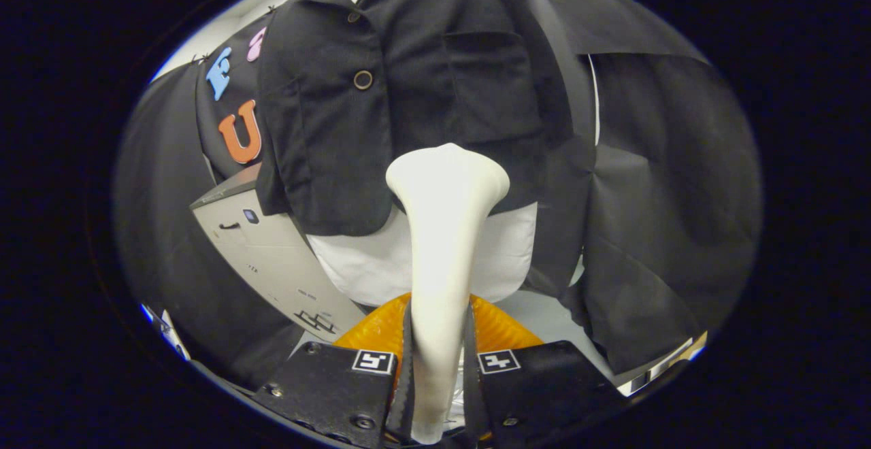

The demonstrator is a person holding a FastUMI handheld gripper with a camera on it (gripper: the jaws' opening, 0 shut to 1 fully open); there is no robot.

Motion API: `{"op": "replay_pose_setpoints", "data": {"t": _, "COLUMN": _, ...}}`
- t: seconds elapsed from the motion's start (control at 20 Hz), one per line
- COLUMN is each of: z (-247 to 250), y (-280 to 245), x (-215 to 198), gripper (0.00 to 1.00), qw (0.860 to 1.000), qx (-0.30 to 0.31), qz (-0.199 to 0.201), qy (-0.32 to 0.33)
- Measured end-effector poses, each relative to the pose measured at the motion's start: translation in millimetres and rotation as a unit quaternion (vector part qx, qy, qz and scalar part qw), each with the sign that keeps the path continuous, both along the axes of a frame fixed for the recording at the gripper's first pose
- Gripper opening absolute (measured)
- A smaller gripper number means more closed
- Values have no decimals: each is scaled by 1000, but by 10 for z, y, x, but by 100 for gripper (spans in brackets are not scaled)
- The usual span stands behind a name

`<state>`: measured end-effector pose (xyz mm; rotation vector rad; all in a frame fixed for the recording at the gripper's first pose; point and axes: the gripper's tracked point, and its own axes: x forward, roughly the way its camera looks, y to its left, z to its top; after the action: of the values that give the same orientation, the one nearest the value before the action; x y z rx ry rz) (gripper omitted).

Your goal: Iron the clothes twice with a garment steamer, once on the left side and once on the right side.

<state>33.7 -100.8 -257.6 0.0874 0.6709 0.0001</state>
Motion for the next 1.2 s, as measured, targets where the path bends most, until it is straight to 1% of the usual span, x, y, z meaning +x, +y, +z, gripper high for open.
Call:
{"op": "replay_pose_setpoints", "data": {"t": 0.15, "z": -144, "y": -32, "x": -65, "gripper": 32, "qw": 1000, "qx": -5, "qz": -6, "qy": 20}}
{"op": "replay_pose_setpoints", "data": {"t": 0.25, "z": -137, "y": -18, "x": -82, "gripper": 32, "qw": 1000, "qx": -9, "qz": -7, "qy": 22}}
{"op": "replay_pose_setpoints", "data": {"t": 0.3, "z": -84, "y": 17, "x": -83, "gripper": 32, "qw": 1000, "qx": -12, "qz": -2, "qy": 17}}
{"op": "replay_pose_setpoints", "data": {"t": 0.5, "z": 204, "y": 320, "x": -139, "gripper": 32, "qw": 999, "qx": -29, "qz": 40, "qy": -8}}
{"op": "replay_pose_setpoints", "data": {"t": 0.6, "z": 353, "y": 550, "x": -179, "gripper": 32, "qw": 997, "qx": -36, "qz": 65, "qy": -16}}
{"op": "replay_pose_setpoints", "data": {"t": 0.8, "z": 605, "y": 1184, "x": -212, "gripper": 32, "qw": 993, "qx": -27, "qz": 109, "qy": -26}}
{"op": "replay_pose_setpoints", "data": {"t": 1.1, "z": 822, "y": 2290, "x": -226, "gripper": 32, "qw": 983, "qx": -23, "qz": 180, "qy": -37}}
{"op": "replay_pose_setpoints", "data": {"t": 1.2, "z": 878, "y": 2548, "x": -199, "gripper": 32, "qw": 980, "qx": -23, "qz": 194, "qy": -42}}
